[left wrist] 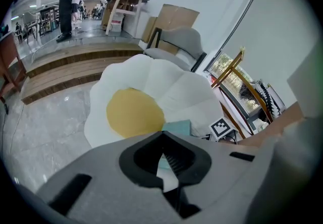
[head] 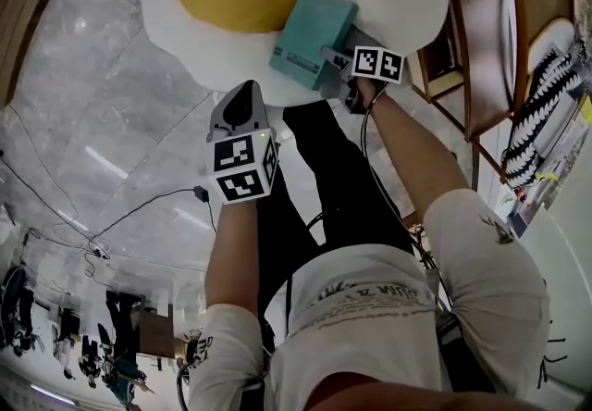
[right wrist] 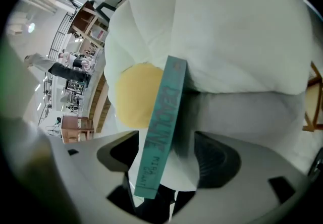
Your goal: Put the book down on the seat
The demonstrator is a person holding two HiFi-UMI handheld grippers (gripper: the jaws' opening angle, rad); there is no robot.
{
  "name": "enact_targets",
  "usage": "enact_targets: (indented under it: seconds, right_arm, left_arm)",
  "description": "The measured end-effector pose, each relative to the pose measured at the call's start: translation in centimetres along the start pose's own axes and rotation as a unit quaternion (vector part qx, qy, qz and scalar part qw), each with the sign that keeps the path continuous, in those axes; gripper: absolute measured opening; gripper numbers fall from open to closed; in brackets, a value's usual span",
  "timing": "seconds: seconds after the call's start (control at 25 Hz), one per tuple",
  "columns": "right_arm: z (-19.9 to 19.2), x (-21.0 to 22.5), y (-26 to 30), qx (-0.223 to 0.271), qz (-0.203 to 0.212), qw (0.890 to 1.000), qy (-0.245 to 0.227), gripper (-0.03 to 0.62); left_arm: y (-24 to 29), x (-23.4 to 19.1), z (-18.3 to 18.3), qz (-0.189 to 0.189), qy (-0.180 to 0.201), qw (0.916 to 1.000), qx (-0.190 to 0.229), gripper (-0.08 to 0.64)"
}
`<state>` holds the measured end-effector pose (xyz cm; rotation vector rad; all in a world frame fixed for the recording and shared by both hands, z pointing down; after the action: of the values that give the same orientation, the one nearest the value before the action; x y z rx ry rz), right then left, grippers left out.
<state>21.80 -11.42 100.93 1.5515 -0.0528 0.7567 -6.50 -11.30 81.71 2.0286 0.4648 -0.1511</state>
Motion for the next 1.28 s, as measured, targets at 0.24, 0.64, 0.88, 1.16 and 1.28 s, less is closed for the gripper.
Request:
enact_targets:
  seconds: [0.24, 0.64, 0.88, 1.16, 1.28]
  right_arm:
    - [1.5, -3.5, -5.7, 0.080, -0.013, 0.996, -0.043, 0.029]
    - [-2.7, -13.0, -15.7, 0.101, -0.042, 0.960, -0.258, 0.026]
    - [-3.3, -19.3, -23.7, 0.206, -0.034, 0.933, -0.292, 0.026]
    - [-3.0, -26.9, -35.5, 0.350, 0.009, 0.891, -0.290, 0.026]
    - [-3.1, -30.0, -40.2, 0.407, 0.029, 0.868, -0.282, 0.026]
  left_arm:
    - [-2.4, -0.3, 2.7, 0.001, 0.015, 0.9996, 0.023, 0.020]
    - [-9.5, 2.4, 8.1, -0.005, 0.017, 0.9978, 0.064, 0.020]
    - [-13.8, 6.2, 13.0, -0.021, 0.060, 0.9933, 0.097, 0.020]
    - [-19.9, 10.9, 18.8, -0.044, 0.112, 0.9816, 0.148, 0.020]
    - [-23.0, 12.1, 21.1, -0.048, 0.132, 0.9741, 0.177, 0.020]
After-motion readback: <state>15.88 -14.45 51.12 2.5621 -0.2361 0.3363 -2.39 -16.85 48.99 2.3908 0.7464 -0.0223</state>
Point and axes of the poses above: the fingertips, and each gripper's own axes: y forward along the fingers, x to its right, z out of its top, the point moved 8 cm from there along -y, backward along the fingers, and after that the axes turned 7 degrees about y, right-handed, at the moved point
